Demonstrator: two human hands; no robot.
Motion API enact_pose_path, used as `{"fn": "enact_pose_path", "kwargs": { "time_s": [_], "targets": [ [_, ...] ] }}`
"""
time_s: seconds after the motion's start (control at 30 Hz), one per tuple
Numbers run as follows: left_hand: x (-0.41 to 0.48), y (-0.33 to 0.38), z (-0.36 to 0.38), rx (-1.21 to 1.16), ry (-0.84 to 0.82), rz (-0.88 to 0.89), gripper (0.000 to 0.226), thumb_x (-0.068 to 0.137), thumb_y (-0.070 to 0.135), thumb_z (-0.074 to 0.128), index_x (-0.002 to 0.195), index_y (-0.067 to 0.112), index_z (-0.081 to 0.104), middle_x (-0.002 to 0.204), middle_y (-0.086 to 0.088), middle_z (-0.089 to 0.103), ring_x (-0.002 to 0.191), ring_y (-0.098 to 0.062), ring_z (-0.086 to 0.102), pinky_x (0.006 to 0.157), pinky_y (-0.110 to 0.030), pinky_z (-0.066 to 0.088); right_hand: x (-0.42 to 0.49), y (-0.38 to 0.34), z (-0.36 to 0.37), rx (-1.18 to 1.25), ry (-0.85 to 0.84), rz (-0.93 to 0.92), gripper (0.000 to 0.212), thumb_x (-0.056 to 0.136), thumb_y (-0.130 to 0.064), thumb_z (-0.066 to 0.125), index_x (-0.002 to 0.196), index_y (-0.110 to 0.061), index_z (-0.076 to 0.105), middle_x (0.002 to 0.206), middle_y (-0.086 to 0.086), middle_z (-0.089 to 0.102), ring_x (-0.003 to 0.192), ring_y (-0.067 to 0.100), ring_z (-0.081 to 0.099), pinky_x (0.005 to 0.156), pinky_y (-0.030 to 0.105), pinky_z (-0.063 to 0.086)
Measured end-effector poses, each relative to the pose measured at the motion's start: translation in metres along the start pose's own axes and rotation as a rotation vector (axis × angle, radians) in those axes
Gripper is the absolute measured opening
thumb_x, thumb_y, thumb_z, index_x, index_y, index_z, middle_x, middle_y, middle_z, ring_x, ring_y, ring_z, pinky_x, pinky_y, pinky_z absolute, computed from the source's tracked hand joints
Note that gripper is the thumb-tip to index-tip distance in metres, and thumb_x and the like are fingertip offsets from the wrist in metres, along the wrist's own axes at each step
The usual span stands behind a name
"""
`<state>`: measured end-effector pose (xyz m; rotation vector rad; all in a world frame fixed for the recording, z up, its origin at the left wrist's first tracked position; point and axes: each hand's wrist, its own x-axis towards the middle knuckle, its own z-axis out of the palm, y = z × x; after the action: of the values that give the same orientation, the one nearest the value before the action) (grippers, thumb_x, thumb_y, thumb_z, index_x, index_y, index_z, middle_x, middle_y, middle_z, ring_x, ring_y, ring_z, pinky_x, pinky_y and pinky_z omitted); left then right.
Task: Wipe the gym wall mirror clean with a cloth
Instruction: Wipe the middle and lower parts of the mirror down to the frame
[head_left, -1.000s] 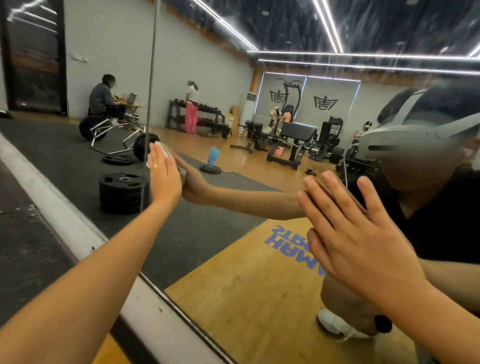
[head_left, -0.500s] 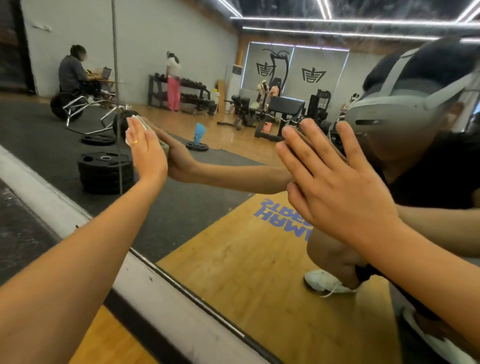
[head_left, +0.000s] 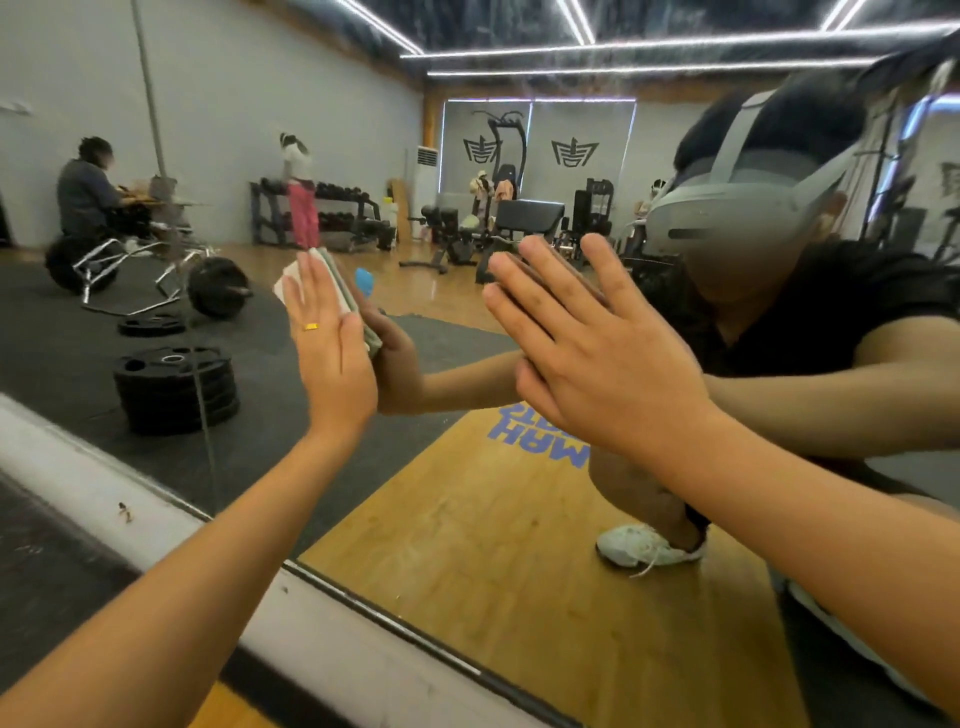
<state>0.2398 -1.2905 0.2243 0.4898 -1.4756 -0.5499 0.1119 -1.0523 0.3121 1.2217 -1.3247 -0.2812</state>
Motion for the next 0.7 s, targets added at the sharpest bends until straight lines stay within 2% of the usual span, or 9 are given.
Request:
{"fn": "enact_pose_path", "kwargs": {
  "time_s": [0.07,0.1,0.23,0.3,0.4,0.47,0.57,0.63,0.7],
  "targets": [
    [0.008,-0.006,-0.007,0.054,-0.069,0.109,0.062,0.107,0.015,0.030,0.166,0.016,0.009,0.168,0.016,0.001,0.157,-0.007,-0.009,0.124,-0.017,-0.005,0.003,0.001,0.000,-0.017,0.022,0.005,0.062,0.108,-0.039,0.022,0.162,-0.008,0.026,0.170,0.014,0.018,0.158,0.034,0.012,0.126,0.060,0.002],
    [0.013,-0.009,-0.008,0.072,-0.076,0.104,0.061,0.108,0.015,0.029,0.166,0.016,0.010,0.170,0.013,0.002,0.158,-0.010,-0.007,0.123,-0.015,-0.005,0.003,0.003,0.001,-0.025,0.026,0.006,0.062,0.108,-0.038,0.021,0.162,-0.008,0.026,0.170,0.014,0.019,0.158,0.034,0.013,0.126,0.059,0.002],
    [0.005,0.006,0.006,-0.033,0.105,-0.182,0.061,0.107,0.024,0.026,0.166,0.019,0.014,0.174,0.004,0.007,0.160,-0.015,-0.002,0.119,-0.009,-0.005,-0.001,0.006,0.005,-0.049,0.038,0.005,0.061,0.108,-0.037,0.020,0.162,-0.009,0.025,0.170,0.014,0.020,0.158,0.035,0.014,0.126,0.060,0.004],
    [-0.025,0.025,0.022,-0.057,0.156,-0.198,0.061,0.106,0.024,0.027,0.166,0.020,0.016,0.173,0.009,0.009,0.160,-0.013,0.000,0.124,-0.018,-0.002,0.000,0.002,0.004,-0.042,0.049,0.013,0.061,0.108,-0.036,0.021,0.161,-0.009,0.028,0.169,0.014,0.023,0.158,0.035,0.017,0.125,0.060,0.006],
    [-0.085,0.047,0.046,-0.103,0.129,-0.097,0.061,0.105,0.022,0.028,0.165,0.019,0.019,0.169,0.018,0.010,0.159,-0.009,0.000,0.129,-0.030,0.003,0.002,0.000,0.000,-0.030,0.029,0.017,0.061,0.107,-0.037,0.020,0.161,-0.010,0.028,0.169,0.014,0.023,0.158,0.035,0.016,0.126,0.060,0.007],
    [-0.106,0.061,0.060,-0.147,0.136,-0.144,0.060,0.106,0.023,0.028,0.165,0.020,0.018,0.169,0.017,0.010,0.159,-0.007,-0.001,0.129,-0.033,0.004,0.001,0.003,-0.001,-0.031,0.018,0.012,0.061,0.108,-0.038,0.019,0.162,-0.010,0.027,0.169,0.014,0.023,0.158,0.035,0.015,0.126,0.060,0.006],
    [-0.111,0.080,0.067,-0.230,0.148,-0.275,0.062,0.105,0.023,0.028,0.165,0.021,0.015,0.172,0.011,0.007,0.155,0.001,-0.007,0.126,-0.023,0.001,0.001,0.005,-0.003,-0.011,-0.001,-0.007,0.062,0.108,-0.039,0.018,0.162,-0.010,0.025,0.170,0.014,0.021,0.158,0.034,0.014,0.126,0.061,0.009],
    [-0.118,0.081,0.064,-0.292,0.097,-0.271,0.066,0.101,0.017,0.030,0.165,0.021,0.015,0.173,0.010,0.007,0.155,0.001,-0.007,0.124,-0.017,0.001,0.000,0.004,-0.004,0.010,-0.030,-0.021,0.062,0.109,-0.040,0.016,0.163,-0.010,0.022,0.170,0.015,0.018,0.158,0.035,0.011,0.126,0.061,0.010],
    [-0.123,0.078,0.060,-0.373,0.038,-0.259,0.070,0.097,0.010,0.033,0.165,0.019,0.018,0.173,0.010,0.009,0.158,-0.002,-0.002,0.126,-0.019,0.003,-0.003,0.005,-0.004,0.027,-0.048,-0.026,0.062,0.108,-0.039,0.017,0.162,-0.010,0.023,0.170,0.015,0.018,0.159,0.034,0.010,0.126,0.061,0.007]
  ]
}}
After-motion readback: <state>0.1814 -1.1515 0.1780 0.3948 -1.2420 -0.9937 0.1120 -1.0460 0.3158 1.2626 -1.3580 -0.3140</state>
